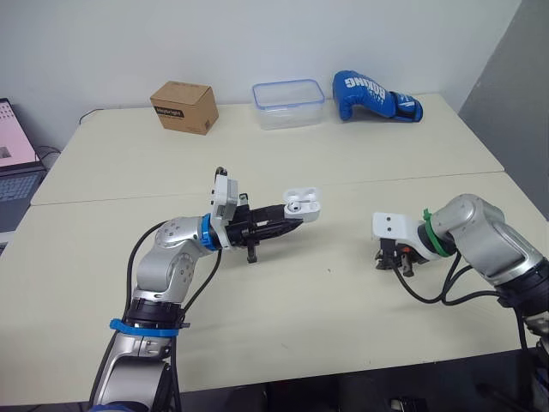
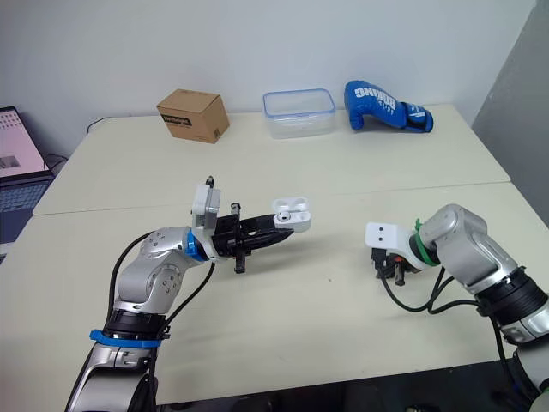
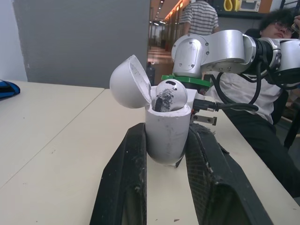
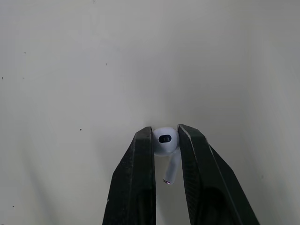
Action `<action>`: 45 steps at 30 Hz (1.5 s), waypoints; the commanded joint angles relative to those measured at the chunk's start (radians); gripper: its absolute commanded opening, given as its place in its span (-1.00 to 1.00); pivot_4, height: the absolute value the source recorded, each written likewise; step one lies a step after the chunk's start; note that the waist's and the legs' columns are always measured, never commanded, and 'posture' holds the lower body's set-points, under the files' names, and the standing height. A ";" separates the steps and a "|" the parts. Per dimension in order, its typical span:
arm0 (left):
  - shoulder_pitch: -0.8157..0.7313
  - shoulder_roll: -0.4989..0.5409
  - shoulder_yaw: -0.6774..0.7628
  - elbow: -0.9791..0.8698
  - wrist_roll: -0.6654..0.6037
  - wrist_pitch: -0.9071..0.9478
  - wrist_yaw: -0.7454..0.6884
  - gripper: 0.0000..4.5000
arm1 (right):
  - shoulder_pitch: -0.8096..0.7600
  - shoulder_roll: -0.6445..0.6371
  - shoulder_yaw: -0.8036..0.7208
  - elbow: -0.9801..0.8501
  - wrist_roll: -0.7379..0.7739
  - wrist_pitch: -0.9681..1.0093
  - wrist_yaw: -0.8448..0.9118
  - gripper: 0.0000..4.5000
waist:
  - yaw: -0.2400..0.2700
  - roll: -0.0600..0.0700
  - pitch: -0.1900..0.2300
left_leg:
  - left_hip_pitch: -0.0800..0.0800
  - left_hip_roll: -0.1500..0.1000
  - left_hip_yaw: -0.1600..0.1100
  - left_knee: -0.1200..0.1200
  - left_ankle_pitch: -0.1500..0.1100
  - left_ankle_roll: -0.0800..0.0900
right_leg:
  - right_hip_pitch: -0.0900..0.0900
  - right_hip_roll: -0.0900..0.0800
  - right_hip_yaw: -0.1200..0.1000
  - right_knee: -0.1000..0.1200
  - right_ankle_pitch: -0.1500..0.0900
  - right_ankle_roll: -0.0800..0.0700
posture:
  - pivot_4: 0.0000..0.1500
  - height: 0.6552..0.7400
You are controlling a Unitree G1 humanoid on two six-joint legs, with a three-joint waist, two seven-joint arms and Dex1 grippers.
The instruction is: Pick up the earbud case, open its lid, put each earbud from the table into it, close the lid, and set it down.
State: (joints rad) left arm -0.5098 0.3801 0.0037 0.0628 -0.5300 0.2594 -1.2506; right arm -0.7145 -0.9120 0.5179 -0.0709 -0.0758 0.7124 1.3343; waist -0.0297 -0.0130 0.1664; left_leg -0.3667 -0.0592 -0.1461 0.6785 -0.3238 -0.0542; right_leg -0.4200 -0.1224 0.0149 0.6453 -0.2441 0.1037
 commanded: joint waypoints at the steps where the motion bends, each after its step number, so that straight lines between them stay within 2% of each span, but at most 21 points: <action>1: -0.005 0.002 -0.003 -0.043 -0.015 -0.008 0.005 -0.65 | 0.006 -0.003 -0.001 -0.006 -0.016 -0.003 -0.001 -0.83 | 0.000 0.000 0.000 | 0.000 0.000 0.000 0.000 0.000 0.000 | 0.000 0.000 0.000 0.000 0.000 0.000 | 1.00 0.78; 5: -0.004 0.002 -0.004 -0.048 -0.016 -0.006 0.007 -0.65 | 0.015 -0.003 -0.001 -0.007 -0.019 -0.001 -0.003 -0.83 | 0.000 0.000 0.000 | 0.000 0.000 0.000 0.000 0.000 0.000 | 0.000 0.000 0.000 0.000 0.000 0.000 | 1.00 0.78; 11: -0.001 0.000 -0.007 -0.057 -0.018 -0.001 0.011 -0.65 | 0.009 -0.022 -0.005 -0.044 -0.030 -0.020 0.006 0.07 | 0.000 0.000 0.000 | 0.000 0.000 0.000 0.000 0.000 0.000 | 0.000 0.000 0.000 0.000 0.000 0.000 | 1.00 0.78; 17: -0.003 0.002 -0.011 -0.054 -0.018 -0.003 0.012 -0.65 | -0.018 -0.059 0.024 -0.080 -0.103 -0.125 0.033 0.07 | 0.000 0.000 0.000 | 0.000 0.000 0.000 0.000 0.000 0.000 | 0.000 0.000 0.000 0.000 0.000 0.000 | 1.00 0.78; 23: -0.005 -0.001 -0.016 -0.051 -0.018 -0.008 0.015 -0.65 | -0.036 -0.067 0.069 -0.110 -0.186 -0.146 0.078 0.07 | 0.000 0.000 0.000 | 0.000 0.000 0.000 0.000 0.000 0.000 | 0.000 0.000 0.000 0.000 0.000 0.000 | 1.00 0.78; 33: 0.007 -0.008 -0.018 -0.049 -0.016 -0.022 0.016 -0.65 | -0.089 -0.019 0.123 -0.137 -0.291 -0.052 0.158 0.07 | 0.000 0.000 0.000 | 0.000 0.000 0.000 0.000 0.000 0.000 | 0.000 0.000 0.000 0.000 0.000 0.000 | 1.00 0.78; 45: 0.012 -0.014 -0.017 -0.040 -0.012 -0.033 0.017 -0.65 | -0.136 0.021 0.173 -0.131 -0.333 0.040 0.215 0.07 | 0.000 0.000 0.000 | 0.000 0.000 0.000 0.000 0.000 0.000 | 0.000 0.000 0.000 0.000 0.000 0.000 | 1.00 0.78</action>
State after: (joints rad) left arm -0.5006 0.3686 -0.0151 0.0453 -0.5299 0.2482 -1.2335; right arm -0.8303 -0.8860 0.6935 -0.1898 -0.3909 0.7458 1.5218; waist -0.0296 -0.0130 0.1664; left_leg -0.3667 -0.0592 -0.1463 0.6789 -0.3237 -0.0544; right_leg -0.4201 -0.1224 0.0149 0.6456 -0.2441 0.1037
